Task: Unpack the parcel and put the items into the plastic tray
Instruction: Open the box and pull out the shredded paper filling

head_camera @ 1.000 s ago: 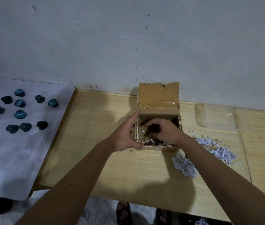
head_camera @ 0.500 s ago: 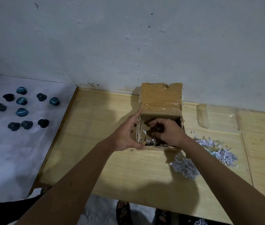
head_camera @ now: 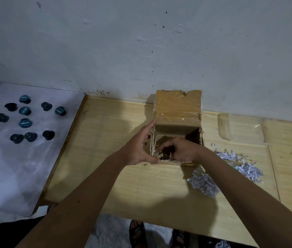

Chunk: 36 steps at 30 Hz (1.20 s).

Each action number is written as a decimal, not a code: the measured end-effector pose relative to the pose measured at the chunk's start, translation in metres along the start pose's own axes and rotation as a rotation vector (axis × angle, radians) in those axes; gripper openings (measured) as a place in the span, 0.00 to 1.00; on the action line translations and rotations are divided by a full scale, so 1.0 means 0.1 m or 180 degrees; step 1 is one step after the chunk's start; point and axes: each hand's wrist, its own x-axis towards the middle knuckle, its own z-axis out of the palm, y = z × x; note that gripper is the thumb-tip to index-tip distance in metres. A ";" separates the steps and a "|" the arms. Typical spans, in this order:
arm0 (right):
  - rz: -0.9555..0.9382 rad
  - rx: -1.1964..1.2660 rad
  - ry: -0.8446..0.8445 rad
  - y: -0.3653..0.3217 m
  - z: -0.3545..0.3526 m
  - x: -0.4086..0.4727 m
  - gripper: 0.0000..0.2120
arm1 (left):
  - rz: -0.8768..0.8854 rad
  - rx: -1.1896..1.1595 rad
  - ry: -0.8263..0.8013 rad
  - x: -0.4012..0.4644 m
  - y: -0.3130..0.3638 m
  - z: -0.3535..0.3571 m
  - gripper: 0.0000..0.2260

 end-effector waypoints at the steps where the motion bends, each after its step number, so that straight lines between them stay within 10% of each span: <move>1: 0.0022 -0.0025 -0.0047 0.00 0.00 0.02 0.33 | 0.0010 0.0030 0.0010 0.00 0.00 0.00 0.62; 23: -0.0174 0.0572 -0.0144 -0.02 -0.10 -0.12 0.07 | 0.0149 0.0267 0.0111 0.02 -0.04 0.00 0.63; 36: -0.0075 0.1105 0.1676 0.73 -0.51 -1.56 0.06 | 0.0127 0.0295 -0.0017 0.15 -0.06 -0.03 0.64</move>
